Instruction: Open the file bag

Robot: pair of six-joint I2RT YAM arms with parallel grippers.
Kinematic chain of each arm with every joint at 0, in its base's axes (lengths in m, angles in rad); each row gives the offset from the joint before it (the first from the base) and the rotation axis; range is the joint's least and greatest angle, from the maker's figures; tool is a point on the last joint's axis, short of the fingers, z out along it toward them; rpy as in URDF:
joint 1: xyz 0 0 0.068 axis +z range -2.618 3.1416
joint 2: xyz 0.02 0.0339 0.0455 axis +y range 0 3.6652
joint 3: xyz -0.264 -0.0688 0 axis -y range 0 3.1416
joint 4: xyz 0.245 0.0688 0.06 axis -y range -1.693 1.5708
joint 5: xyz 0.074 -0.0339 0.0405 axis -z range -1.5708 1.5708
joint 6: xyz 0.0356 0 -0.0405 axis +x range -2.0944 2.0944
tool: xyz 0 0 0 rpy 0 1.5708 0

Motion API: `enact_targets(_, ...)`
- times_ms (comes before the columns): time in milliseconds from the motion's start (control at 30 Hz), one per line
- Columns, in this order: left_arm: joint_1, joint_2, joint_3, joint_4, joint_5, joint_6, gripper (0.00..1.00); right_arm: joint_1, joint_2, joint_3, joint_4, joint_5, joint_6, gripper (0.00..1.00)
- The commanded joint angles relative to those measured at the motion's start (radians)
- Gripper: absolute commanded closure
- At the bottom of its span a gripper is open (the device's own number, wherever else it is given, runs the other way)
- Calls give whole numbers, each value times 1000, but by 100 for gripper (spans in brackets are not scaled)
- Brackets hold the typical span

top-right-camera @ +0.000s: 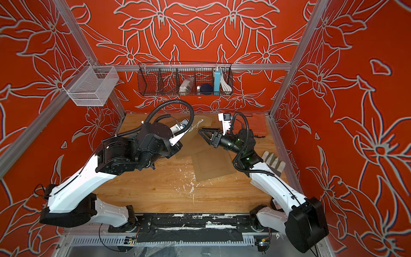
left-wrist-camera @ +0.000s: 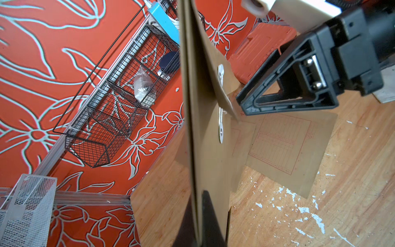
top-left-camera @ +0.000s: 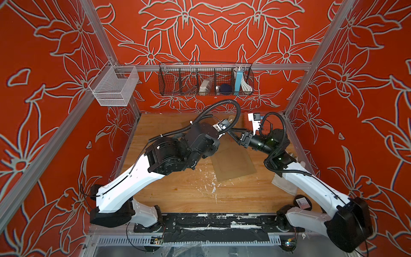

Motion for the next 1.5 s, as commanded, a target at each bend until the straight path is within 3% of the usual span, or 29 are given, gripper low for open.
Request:
enact_targets(0,-8,1,9,27,-20,14,100,25,12,44,109,-16,-8,51)
enact_targets(400,-10,-1,8,21,-22,10,100,47,50,95,72,24,-36,60)
enact_targets(933,-10,-1,4,18,-23,11,100,57,17,94,-41,48,-93,100)
enact_targets(1467,-10,-13,-24,25,-17,-2,100,57,-100,145,-382,64,-281,100)
